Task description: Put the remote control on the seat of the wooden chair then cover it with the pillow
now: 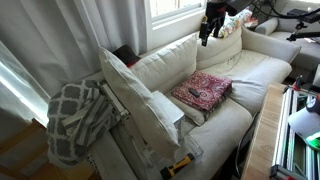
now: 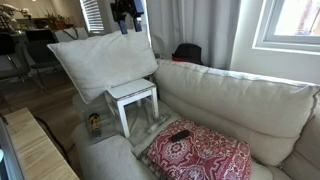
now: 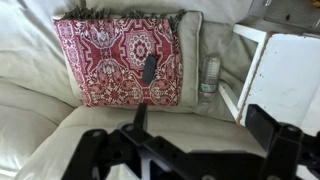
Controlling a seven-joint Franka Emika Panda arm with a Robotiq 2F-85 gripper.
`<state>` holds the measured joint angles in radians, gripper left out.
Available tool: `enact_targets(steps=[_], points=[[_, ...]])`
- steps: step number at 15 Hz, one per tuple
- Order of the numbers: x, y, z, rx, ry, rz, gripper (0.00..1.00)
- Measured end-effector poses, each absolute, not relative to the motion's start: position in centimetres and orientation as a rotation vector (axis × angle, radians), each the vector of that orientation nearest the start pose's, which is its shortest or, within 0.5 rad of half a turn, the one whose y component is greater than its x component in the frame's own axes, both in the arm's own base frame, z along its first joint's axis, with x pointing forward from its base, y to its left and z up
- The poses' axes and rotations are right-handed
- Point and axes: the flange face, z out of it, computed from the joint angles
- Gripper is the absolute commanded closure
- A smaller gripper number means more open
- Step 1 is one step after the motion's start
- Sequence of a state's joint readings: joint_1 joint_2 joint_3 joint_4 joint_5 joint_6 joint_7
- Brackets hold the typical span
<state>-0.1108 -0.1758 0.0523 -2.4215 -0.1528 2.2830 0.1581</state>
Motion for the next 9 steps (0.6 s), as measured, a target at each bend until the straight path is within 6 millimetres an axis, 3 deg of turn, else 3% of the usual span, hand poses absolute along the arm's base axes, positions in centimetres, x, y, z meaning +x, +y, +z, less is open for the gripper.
enact_targets(steps=[5, 9], points=[[49.5, -5.7, 30.4, -3.237, 0.088, 0.016, 0.0], [50.3, -5.7, 30.0, -3.237, 0.082, 0.018, 0.0]])
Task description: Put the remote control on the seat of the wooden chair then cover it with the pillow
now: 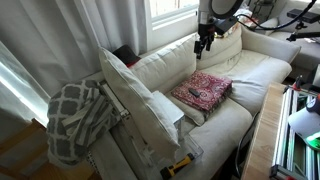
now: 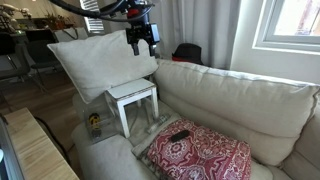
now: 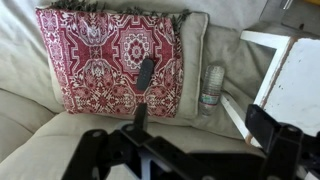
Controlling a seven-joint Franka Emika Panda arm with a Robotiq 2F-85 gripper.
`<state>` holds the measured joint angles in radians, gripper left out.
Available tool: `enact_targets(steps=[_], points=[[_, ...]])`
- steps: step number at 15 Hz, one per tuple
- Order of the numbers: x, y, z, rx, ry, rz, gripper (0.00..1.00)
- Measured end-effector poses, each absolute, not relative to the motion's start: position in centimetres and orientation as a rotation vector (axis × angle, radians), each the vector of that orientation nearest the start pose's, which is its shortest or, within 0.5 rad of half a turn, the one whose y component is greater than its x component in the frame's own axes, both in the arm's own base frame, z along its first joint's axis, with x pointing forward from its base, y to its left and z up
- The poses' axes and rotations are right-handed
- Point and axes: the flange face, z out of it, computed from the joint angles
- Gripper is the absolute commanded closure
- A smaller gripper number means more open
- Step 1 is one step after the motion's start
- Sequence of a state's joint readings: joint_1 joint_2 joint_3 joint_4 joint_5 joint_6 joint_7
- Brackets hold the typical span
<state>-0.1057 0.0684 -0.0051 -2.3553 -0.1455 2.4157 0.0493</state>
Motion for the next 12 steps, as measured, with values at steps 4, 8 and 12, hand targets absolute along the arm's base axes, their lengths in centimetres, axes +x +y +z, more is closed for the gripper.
enact_targets(steps=[4, 8, 12], points=[[50.3, -5.6, 30.1, -3.237, 0.08, 0.015, 0.0], [50.3, -5.6, 30.1, -3.237, 0.08, 0.015, 0.0], [50.8, -6.7, 29.4, -3.232, 0.09, 0.035, 0.0]])
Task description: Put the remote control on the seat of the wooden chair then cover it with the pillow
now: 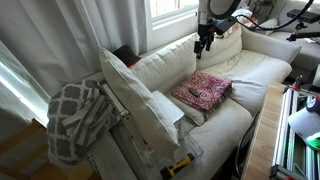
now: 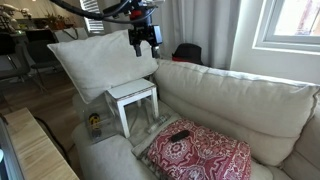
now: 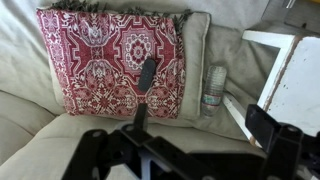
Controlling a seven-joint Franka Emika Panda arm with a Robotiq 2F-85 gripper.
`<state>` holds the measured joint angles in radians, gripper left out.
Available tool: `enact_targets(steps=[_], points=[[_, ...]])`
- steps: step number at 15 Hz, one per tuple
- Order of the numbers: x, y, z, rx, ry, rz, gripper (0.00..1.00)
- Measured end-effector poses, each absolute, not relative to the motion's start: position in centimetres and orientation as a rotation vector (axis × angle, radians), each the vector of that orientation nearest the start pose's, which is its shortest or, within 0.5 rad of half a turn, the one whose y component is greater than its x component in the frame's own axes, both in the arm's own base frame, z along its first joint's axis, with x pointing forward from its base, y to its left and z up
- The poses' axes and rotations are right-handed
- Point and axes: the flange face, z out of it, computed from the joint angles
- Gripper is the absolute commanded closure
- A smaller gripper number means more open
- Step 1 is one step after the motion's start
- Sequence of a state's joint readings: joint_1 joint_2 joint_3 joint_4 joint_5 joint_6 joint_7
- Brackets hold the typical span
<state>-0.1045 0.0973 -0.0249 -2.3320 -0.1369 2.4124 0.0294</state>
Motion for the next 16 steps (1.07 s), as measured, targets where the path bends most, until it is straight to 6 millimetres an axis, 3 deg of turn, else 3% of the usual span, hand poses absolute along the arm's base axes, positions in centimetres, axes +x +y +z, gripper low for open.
enact_targets(steps=[4, 8, 13, 16], points=[[53.1, -9.6, 25.2, -3.233, -0.001, 0.126, 0.0], [55.6, -10.4, 18.3, -3.221, -0.121, 0.201, 0.0], [57.3, -12.2, 10.4, -3.2, -0.141, 0.313, 0.0], [57.9, -13.2, 7.6, -3.192, -0.124, 0.34, 0.0]])
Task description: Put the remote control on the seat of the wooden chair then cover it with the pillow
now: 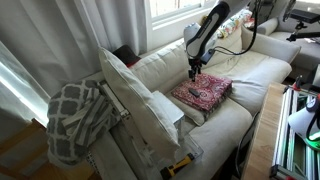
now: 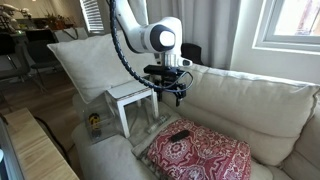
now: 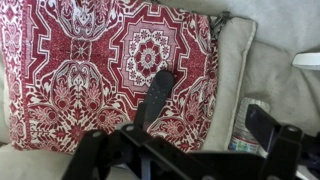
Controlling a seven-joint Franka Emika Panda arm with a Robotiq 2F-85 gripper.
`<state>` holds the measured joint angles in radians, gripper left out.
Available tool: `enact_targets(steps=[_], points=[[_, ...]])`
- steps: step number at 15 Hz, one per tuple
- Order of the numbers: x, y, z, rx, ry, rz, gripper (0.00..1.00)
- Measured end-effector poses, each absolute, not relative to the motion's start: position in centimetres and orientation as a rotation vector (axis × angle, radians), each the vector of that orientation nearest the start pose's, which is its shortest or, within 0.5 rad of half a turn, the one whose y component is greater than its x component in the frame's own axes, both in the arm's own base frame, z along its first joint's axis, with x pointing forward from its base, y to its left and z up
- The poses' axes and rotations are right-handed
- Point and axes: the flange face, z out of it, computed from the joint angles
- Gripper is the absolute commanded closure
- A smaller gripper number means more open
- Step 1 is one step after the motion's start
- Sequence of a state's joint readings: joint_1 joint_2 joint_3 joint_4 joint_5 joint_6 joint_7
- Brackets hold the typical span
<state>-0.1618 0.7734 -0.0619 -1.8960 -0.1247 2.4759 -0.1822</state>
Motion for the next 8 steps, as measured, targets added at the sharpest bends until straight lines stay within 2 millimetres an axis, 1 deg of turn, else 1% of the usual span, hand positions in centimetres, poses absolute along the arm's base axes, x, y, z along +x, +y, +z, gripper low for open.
enact_targets(steps=[1, 8], points=[[58.09, -13.3, 7.32, -3.191, -0.122, 0.34, 0.0], [58.45, -13.29, 7.29, -3.191, -0.112, 0.331, 0.0]])
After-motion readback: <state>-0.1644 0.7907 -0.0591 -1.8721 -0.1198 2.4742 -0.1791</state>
